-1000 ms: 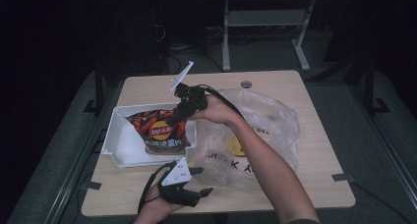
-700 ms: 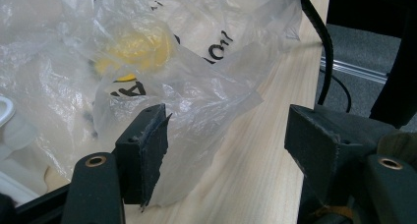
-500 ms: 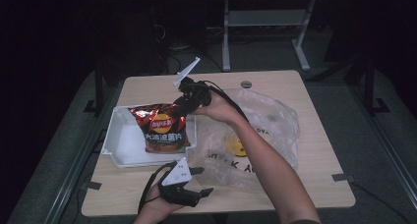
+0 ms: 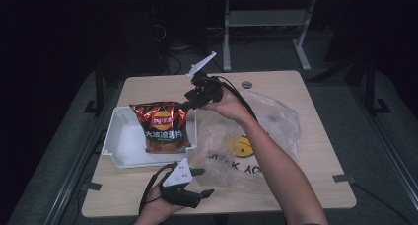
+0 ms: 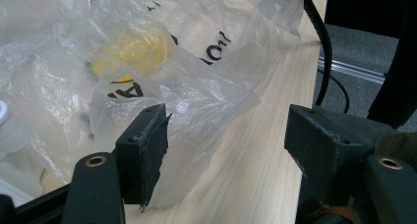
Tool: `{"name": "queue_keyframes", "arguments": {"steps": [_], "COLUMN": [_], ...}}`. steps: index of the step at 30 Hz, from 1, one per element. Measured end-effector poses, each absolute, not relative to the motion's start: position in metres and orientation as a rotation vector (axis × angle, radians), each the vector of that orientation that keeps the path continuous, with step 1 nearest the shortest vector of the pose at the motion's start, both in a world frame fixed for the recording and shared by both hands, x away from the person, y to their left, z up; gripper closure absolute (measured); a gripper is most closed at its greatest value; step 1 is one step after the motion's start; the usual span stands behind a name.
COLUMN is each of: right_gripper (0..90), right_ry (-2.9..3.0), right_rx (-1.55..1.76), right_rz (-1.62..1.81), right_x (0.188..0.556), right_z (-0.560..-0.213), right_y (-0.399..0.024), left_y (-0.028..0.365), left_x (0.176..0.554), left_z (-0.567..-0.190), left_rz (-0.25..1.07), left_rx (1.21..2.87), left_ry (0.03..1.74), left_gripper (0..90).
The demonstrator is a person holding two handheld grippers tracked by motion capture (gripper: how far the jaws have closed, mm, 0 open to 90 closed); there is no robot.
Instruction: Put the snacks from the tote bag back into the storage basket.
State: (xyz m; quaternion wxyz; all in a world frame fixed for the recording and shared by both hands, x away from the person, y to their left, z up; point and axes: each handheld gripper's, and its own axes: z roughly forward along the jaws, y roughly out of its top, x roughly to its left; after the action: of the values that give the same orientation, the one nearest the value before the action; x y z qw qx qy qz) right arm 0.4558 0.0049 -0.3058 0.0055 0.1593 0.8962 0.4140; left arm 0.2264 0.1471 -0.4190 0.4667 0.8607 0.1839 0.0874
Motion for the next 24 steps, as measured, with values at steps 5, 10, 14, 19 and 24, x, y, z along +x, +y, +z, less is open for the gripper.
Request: {"name": "queue_keyframes", "arguments": {"steps": [5,10,14,19,24], "right_gripper": [43.0,43.1,43.2,44.3,44.7], "right_ry": [2.796,2.793,2.814,2.811,2.81], "right_rx": [0.511,0.508,0.515,0.571,0.607], "right_rz": [1.301,1.309,1.291,1.269,1.264], "right_x": [0.455,0.454,0.454,0.459,0.463], "right_z": [-0.304,-0.307,-0.31,-0.316,-0.32], "right_y": [-0.006,-0.002,0.001,0.004,0.001], "left_y": [0.148,0.148,0.148,0.149,0.149], "left_x": [0.227,0.227,0.227,0.227,0.227], "left_z": [-0.419,-0.419,-0.419,-0.418,-0.418], "left_rz": [0.22,0.216,0.213,0.218,0.214], "left_rx": [2.111,2.111,2.113,2.099,2.1], "left_ry": [0.459,0.459,0.458,0.462,0.464], "left_gripper": [32.5,32.6,32.6,32.7,32.7]}}
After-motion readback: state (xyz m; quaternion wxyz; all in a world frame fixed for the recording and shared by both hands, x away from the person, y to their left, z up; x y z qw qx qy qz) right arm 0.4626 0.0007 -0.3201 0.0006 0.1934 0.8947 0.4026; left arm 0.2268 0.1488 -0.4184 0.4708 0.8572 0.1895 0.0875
